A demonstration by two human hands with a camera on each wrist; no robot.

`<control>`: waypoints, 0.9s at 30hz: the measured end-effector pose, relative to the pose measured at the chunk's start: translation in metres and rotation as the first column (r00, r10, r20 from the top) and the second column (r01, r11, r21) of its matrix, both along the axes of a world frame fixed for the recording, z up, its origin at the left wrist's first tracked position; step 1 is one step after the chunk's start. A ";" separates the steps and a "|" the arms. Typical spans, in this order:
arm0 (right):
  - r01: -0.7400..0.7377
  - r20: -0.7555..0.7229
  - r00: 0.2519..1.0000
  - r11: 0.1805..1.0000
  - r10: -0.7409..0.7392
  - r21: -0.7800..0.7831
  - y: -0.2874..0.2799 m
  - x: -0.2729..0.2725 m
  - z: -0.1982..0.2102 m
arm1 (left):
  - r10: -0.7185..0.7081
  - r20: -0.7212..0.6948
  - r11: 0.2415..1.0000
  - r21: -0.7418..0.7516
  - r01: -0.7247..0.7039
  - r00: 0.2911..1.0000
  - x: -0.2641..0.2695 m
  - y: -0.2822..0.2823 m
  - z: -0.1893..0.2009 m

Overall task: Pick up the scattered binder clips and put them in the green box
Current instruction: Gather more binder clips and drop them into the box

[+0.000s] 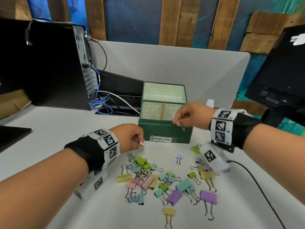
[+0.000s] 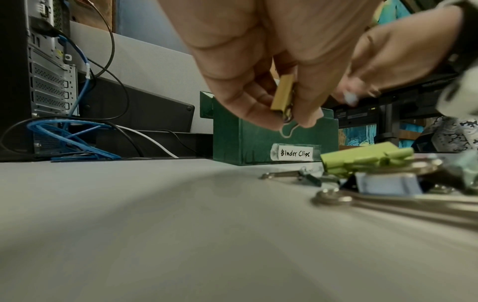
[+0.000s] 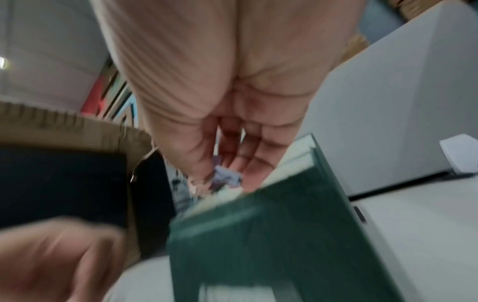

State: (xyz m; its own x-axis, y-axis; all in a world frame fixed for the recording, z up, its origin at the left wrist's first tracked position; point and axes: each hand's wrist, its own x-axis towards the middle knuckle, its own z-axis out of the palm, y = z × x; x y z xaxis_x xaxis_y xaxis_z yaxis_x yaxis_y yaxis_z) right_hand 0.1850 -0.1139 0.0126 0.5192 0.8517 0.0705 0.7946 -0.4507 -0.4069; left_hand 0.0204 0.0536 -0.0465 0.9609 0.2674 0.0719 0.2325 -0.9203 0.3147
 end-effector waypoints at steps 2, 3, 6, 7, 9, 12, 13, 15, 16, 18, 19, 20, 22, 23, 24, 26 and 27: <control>0.064 0.075 0.994 0.990 -0.074 0.122 0.010 0.009 0.011 | 0.000 0.026 1.000 0.003 0.000 1.000 -0.001 0.000 0.000; 0.086 0.116 0.988 0.987 -0.102 0.139 0.015 0.013 0.013 | -0.001 0.030 1.000 0.004 0.001 1.000 -0.002 -0.001 0.000; 0.109 0.168 0.979 0.993 -0.116 0.048 0.029 0.024 0.010 | 0.000 0.036 1.000 0.002 0.000 0.999 -0.003 -0.001 0.001; 0.112 0.157 0.981 0.994 -0.113 0.016 0.033 0.026 0.007 | 0.003 0.039 1.000 0.004 -0.003 0.999 -0.003 -0.001 0.002; 0.112 0.137 0.984 0.994 -0.111 -0.003 0.034 0.028 0.002 | 0.008 0.044 1.000 0.001 -0.008 0.999 -0.002 -0.002 0.003; 0.090 0.146 0.985 0.996 -0.090 0.008 0.025 0.024 -0.003 | 0.007 0.064 1.000 -0.009 -0.006 0.998 -0.003 -0.003 0.006; 0.073 0.150 0.986 0.997 -0.074 0.011 0.019 0.021 -0.004 | 0.002 0.076 1.000 -0.014 -0.001 0.997 -0.003 -0.004 0.008; 0.032 0.152 0.988 0.999 -0.036 0.030 0.003 0.015 -0.005 | 0.000 0.123 0.999 -0.032 0.004 0.992 0.001 -0.006 0.018; 0.009 0.156 0.988 0.999 -0.016 0.048 -0.005 0.012 -0.007 | -0.001 0.156 0.999 -0.046 0.008 0.988 0.005 -0.008 0.025; -0.029 0.153 0.988 0.997 0.018 0.065 -0.021 0.009 -0.010 | 0.005 0.209 0.997 -0.082 0.013 0.978 0.018 -0.013 0.039; -0.040 0.131 0.991 0.998 0.033 0.054 -0.028 0.008 -0.012 | 0.007 0.225 0.995 -0.100 0.016 0.974 0.026 -0.016 0.047; -0.051 0.103 0.994 0.998 0.049 0.024 -0.033 0.007 -0.014 | 0.010 0.240 0.993 -0.120 0.020 0.971 0.035 -0.018 0.055; -0.071 0.078 0.994 0.995 0.076 -0.066 -0.042 0.004 -0.018 | 0.019 0.270 0.986 -0.163 0.027 0.963 0.055 -0.024 0.067; -0.077 0.083 0.993 0.991 0.086 -0.105 -0.045 0.003 -0.021 | 0.024 0.280 0.982 -0.186 0.030 0.960 0.064 -0.025 0.071; -0.079 0.093 0.991 0.988 0.092 -0.132 -0.048 0.003 -0.023 | 0.026 0.288 0.976 -0.215 0.038 0.957 0.075 -0.027 0.074; -0.080 0.093 0.991 0.984 0.096 -0.159 -0.049 0.003 -0.027 | 0.046 0.287 0.956 -0.291 0.041 0.957 0.091 -0.030 0.076; -0.079 0.086 0.992 0.983 0.094 -0.166 -0.050 0.004 -0.028 | 0.059 0.289 0.946 -0.323 0.039 0.956 0.099 -0.031 0.075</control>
